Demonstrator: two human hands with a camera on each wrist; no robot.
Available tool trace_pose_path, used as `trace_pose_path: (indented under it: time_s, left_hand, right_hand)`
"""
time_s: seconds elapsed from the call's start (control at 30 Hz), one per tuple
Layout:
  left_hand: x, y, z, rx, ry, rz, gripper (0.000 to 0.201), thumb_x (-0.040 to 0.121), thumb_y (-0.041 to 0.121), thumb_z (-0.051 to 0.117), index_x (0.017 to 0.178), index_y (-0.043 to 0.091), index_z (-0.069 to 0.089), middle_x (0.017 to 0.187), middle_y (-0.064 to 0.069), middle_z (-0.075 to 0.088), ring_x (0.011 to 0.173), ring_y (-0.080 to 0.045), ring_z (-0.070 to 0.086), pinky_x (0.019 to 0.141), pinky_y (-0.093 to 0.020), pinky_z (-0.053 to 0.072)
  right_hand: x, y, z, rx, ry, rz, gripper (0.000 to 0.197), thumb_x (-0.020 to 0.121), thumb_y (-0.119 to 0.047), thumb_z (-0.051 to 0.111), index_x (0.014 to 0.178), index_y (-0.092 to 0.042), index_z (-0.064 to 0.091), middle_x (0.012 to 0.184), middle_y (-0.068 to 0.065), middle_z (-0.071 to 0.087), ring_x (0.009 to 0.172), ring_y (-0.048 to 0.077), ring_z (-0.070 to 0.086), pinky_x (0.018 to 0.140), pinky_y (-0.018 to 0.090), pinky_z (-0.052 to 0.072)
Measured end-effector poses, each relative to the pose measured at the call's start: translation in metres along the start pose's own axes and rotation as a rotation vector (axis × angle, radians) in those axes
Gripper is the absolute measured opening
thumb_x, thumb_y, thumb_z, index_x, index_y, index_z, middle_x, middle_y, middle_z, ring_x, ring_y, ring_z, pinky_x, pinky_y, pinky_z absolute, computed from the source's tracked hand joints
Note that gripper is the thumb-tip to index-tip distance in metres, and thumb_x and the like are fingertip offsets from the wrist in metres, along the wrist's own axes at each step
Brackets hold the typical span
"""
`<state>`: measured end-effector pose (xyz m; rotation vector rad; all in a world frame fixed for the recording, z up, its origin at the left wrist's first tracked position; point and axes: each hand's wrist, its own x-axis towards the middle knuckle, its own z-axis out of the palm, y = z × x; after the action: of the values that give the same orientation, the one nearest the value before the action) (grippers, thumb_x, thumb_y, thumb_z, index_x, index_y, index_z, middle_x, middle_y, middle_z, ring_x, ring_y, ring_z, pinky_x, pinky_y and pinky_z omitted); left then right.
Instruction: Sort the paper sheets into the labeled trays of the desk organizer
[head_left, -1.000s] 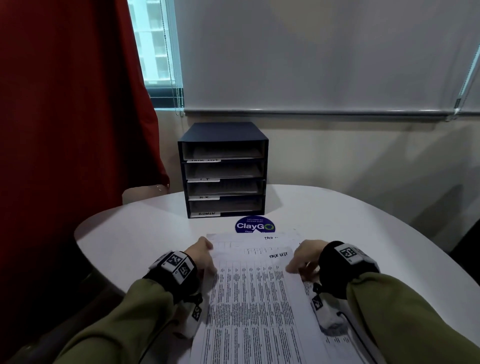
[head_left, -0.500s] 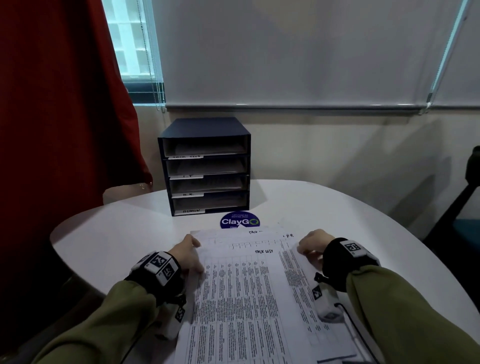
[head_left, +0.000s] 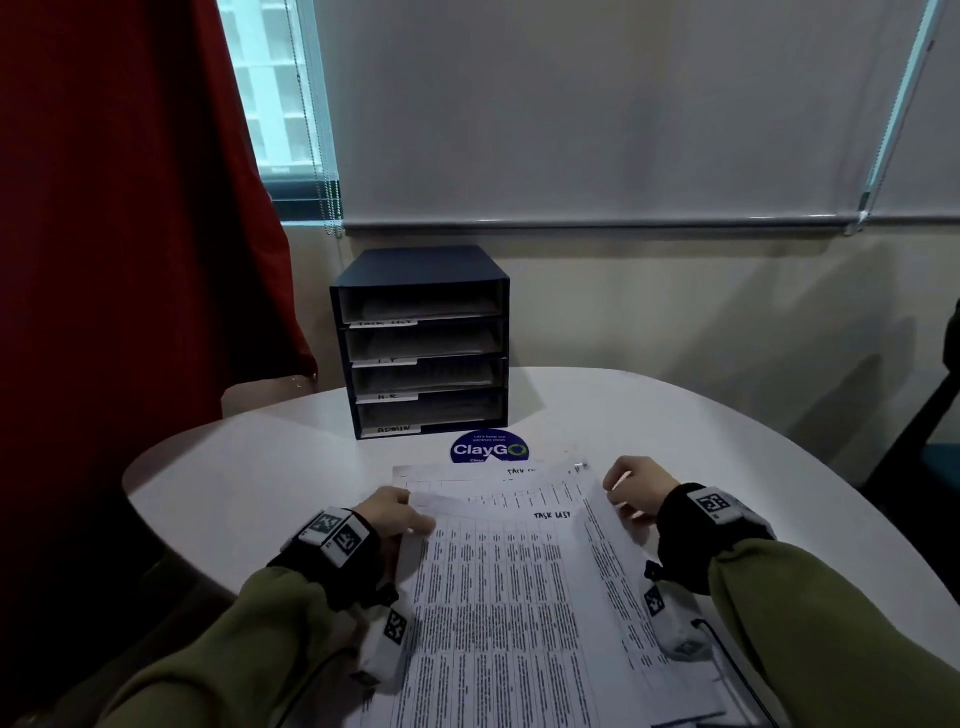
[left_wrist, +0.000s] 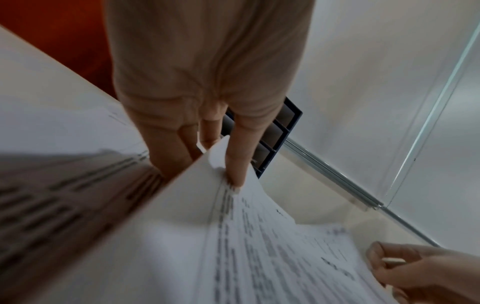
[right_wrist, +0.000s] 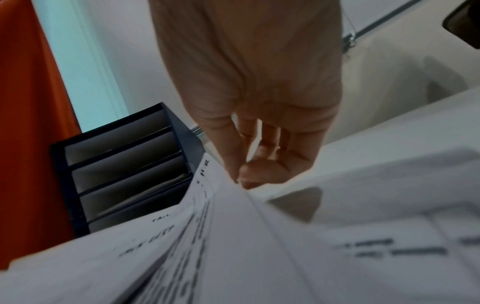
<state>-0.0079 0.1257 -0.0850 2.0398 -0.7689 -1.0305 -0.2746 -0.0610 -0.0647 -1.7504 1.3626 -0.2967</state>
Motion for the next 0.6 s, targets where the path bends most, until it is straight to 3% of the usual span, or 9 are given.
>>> trace_pose_path:
  time_s: [0.07,0.17,0.27,0.37,0.43,0.5,0.6]
  left_hand:
    - [0.001,0.001,0.0,-0.063,-0.009,-0.021,0.043,0.06,0.01,0.079,0.098,-0.004,0.064,0.087,-0.019,0.065,0.085,-0.034,0.061,0.094,-0.059,0.048]
    - [0.003,0.004,-0.001,-0.104,0.007,-0.048,0.043,0.048,0.018,0.076,0.085,0.002,0.062,0.087,-0.02,0.064,0.082,-0.034,0.061,0.093,-0.058,0.049]
    - [-0.01,0.018,0.006,-0.09,0.009,-0.082,0.026,0.07,0.015,0.073,0.086,0.001,0.057,0.093,-0.022,0.061,0.086,-0.035,0.06,0.094,-0.054,0.05]
    - [-0.018,0.028,0.012,-0.078,0.046,-0.137,0.017,0.087,0.016,0.062,0.081,0.003,0.054,0.095,-0.022,0.059,0.087,-0.035,0.057,0.079,-0.04,0.049]
    - [-0.019,0.03,0.013,-0.068,0.057,-0.144,0.018,0.087,0.019,0.061,0.08,0.004,0.055,0.096,-0.021,0.06,0.088,-0.034,0.057,0.08,-0.038,0.047]
    - [-0.016,0.031,0.016,-0.096,0.027,-0.138,0.017,0.082,0.017,0.064,0.08,0.003,0.054,0.095,-0.021,0.058,0.089,-0.035,0.057,0.088,-0.044,0.049]
    - [-0.012,0.033,0.025,-0.044,-0.007,-0.086,0.018,0.074,0.012,0.066,0.079,0.002,0.053,0.094,-0.022,0.058,0.092,-0.036,0.058,0.083,-0.042,0.047]
  right_hand:
    - [0.0,-0.001,0.002,-0.005,0.022,-0.018,0.022,0.087,0.005,0.05,0.076,-0.013,0.057,0.073,0.007,0.054,0.05,0.018,0.051,0.038,0.017,0.038]
    - [-0.006,-0.005,0.007,0.0,-0.065,0.002,0.009,0.091,-0.009,0.057,0.093,-0.014,0.05,0.075,0.004,0.052,0.053,0.012,0.049,0.038,0.014,0.039]
    - [-0.008,-0.012,0.014,-0.114,-0.122,-0.01,0.016,0.089,-0.022,0.062,0.094,-0.016,0.047,0.074,0.002,0.051,0.06,0.011,0.048,0.046,0.017,0.039]
    - [-0.006,-0.015,0.021,-0.173,-0.094,-0.01,0.023,0.088,-0.022,0.059,0.069,-0.011,0.054,0.058,0.004,0.049,0.049,0.016,0.044,0.05,0.018,0.034]
    - [-0.002,-0.014,0.023,-0.149,-0.11,0.001,0.028,0.09,-0.021,0.052,0.066,-0.008,0.052,0.055,0.005,0.048,0.048,0.019,0.044,0.05,0.019,0.034]
    - [-0.003,-0.013,0.02,-0.037,-0.173,0.043,0.027,0.093,-0.021,0.047,0.072,-0.006,0.051,0.056,0.008,0.049,0.048,0.02,0.046,0.049,0.02,0.038]
    - [-0.009,-0.011,0.015,-0.018,-0.198,0.066,0.018,0.093,-0.02,0.054,0.082,-0.006,0.055,0.06,0.006,0.047,0.05,0.017,0.046,0.051,0.02,0.04]
